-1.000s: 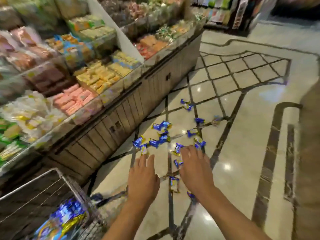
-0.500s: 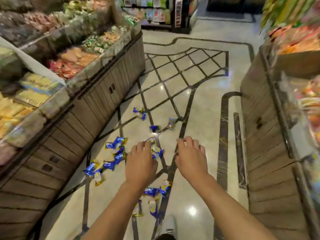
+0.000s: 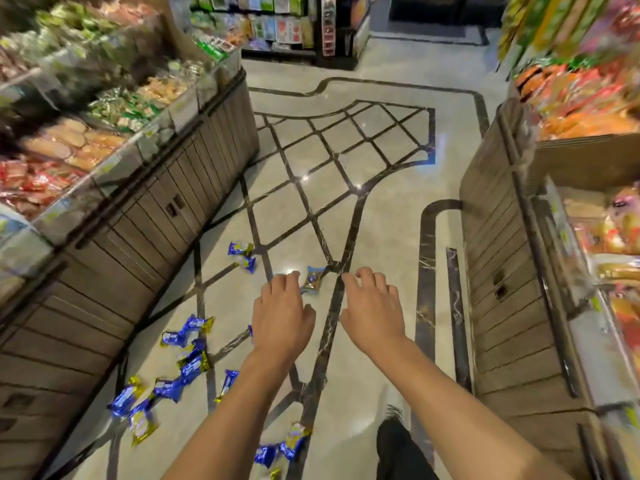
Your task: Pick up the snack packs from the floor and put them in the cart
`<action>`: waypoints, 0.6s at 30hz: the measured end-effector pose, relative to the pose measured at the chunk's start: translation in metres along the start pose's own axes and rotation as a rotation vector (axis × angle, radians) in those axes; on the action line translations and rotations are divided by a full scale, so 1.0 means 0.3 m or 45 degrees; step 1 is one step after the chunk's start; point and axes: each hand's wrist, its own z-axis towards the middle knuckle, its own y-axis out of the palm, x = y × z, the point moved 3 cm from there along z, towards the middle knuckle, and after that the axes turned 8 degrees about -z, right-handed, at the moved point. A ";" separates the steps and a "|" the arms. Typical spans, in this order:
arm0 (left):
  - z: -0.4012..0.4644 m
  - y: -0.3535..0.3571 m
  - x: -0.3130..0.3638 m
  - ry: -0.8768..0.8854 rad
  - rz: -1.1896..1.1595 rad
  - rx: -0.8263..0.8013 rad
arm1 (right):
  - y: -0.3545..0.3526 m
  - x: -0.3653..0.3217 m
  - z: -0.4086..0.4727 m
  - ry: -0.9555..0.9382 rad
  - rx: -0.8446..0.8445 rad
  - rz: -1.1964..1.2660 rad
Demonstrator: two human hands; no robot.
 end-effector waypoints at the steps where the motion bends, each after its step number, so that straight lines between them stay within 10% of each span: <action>1: 0.073 0.017 0.034 -0.019 0.008 0.001 | 0.001 0.040 0.083 -0.025 0.000 0.014; 18: 1.315 0.005 0.460 -0.234 0.007 0.230 | -0.170 0.473 1.412 -0.311 0.065 -0.019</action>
